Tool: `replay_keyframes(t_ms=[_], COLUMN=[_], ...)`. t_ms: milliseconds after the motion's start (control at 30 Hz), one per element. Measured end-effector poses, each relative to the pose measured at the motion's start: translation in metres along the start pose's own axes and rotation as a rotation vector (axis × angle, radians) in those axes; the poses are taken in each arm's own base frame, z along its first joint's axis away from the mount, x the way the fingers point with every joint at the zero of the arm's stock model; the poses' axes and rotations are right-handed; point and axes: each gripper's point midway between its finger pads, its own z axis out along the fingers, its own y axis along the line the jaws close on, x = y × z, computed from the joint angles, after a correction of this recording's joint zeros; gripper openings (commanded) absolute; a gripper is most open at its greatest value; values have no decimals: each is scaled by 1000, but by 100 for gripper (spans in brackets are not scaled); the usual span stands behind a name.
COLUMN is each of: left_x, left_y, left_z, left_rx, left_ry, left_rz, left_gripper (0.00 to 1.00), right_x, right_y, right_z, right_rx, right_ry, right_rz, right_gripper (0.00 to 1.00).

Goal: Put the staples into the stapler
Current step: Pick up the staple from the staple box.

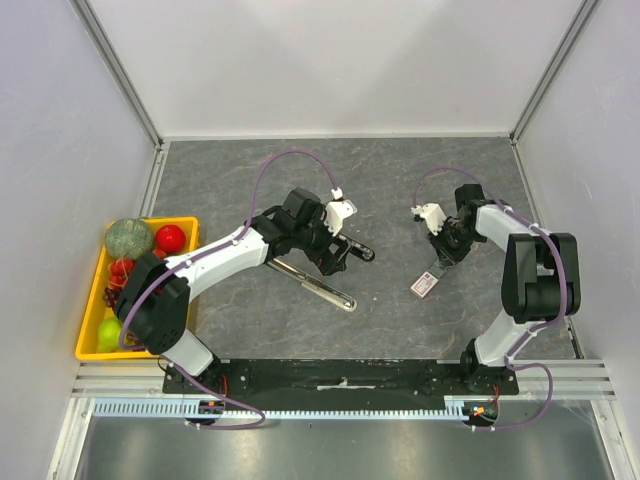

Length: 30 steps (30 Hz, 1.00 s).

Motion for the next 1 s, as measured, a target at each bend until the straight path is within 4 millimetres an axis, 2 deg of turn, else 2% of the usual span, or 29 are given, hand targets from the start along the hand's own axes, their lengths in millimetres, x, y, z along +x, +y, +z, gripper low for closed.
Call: replay_keyframes(t_ms=[200,433,633,767,900,1000], left_x=[0,0,1,-1,-3,-7], left_y=[0,4,19,46,81,105], left_z=[0,-1,-6,-22,-56,-89], left_rx=[-1,-7,-34,-78,-165,-242], left_ry=[0,-1,-6,-28,-74,-128], left_rz=[0,-6,-33,-84,-144,-177], left_gripper=[100,100,100,100,100,100], right_x=[-3,-15,-33,-72,-130,-166], right_y=[-2,-2,0,13,29,35], right_z=[-4,-28,-41,-52,-67,-67], right_rx=[21,62,62,66,73,67], right_ry=[-10,-65,-101,-140,-220,-264], right_rz=[-8,-31,-44,-115,-190,-213], right_gripper=[17,17,17,17,17,16])
